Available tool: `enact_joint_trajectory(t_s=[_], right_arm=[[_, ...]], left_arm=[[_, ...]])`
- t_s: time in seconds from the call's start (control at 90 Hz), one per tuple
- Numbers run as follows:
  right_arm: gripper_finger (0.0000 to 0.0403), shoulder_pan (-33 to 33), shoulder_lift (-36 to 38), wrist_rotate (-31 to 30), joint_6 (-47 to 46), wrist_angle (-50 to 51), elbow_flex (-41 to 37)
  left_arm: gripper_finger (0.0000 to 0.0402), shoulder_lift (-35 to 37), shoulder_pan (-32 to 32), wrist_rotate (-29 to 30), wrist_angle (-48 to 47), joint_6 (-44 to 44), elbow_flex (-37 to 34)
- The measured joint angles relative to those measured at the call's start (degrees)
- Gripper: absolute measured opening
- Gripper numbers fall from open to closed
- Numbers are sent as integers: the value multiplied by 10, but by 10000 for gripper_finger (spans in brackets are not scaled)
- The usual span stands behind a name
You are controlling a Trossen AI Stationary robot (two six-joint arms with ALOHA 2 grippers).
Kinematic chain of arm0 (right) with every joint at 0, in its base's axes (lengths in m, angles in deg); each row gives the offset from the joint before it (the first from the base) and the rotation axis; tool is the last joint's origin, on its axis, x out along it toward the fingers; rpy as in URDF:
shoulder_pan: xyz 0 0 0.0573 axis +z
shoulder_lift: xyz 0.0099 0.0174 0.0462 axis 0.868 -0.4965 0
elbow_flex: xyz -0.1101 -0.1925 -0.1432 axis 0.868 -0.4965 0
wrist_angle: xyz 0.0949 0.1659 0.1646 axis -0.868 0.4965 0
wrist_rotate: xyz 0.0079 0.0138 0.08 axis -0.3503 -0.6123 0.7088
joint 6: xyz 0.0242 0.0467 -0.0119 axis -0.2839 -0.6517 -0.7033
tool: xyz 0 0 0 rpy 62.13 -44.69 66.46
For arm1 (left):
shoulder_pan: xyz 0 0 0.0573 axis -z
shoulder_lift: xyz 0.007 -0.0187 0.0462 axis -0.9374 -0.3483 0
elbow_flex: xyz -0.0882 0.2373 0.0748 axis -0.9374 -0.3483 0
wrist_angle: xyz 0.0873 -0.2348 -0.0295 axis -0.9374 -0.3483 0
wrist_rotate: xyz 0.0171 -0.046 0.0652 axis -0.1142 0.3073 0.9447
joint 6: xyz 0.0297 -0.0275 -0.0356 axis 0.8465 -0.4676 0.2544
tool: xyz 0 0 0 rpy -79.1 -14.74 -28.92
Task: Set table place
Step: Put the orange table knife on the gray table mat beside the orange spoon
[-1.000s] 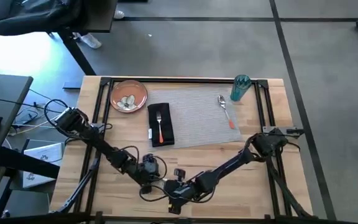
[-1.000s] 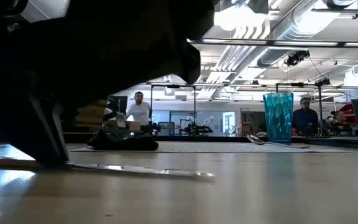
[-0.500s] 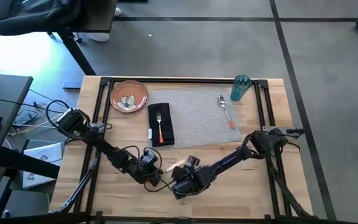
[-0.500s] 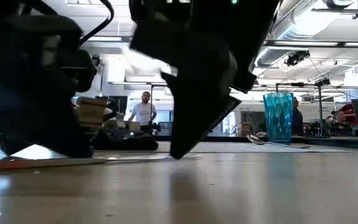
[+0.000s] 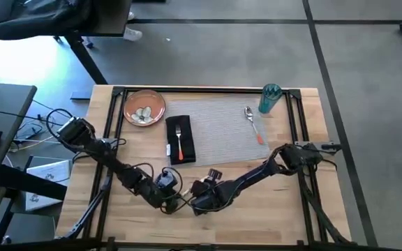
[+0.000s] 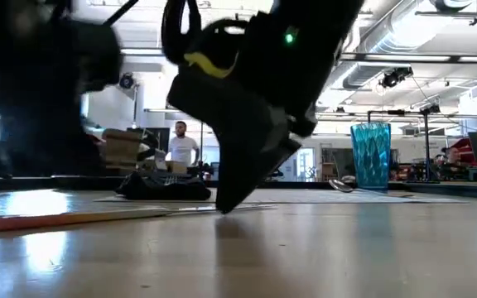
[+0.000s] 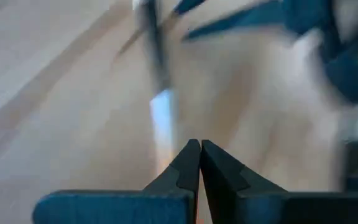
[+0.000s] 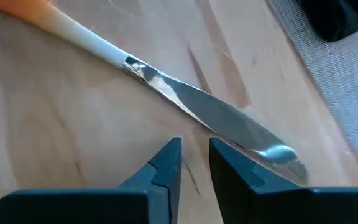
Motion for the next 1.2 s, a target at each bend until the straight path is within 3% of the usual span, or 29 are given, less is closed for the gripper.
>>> enact_joint_trajectory(t_s=[0.122,0.389,0.811,1.0,1.2], right_arm=[[62,1,4,-5,-32,-44,-32],[62,3,2,-38,-10,-64,-41],[62,0,-2,-70,-9,-88,-40],[61,-24,8,-10,-34,-102,-24],[33,-82,14,101,-32,-172,-25]], left_arm=[[0,-7,15,22,-14,12,0],[0,-60,34,18,88,42,2],[0,-56,33,8,111,57,1],[0,-1,29,44,80,99,1],[0,54,6,82,-56,110,1]])
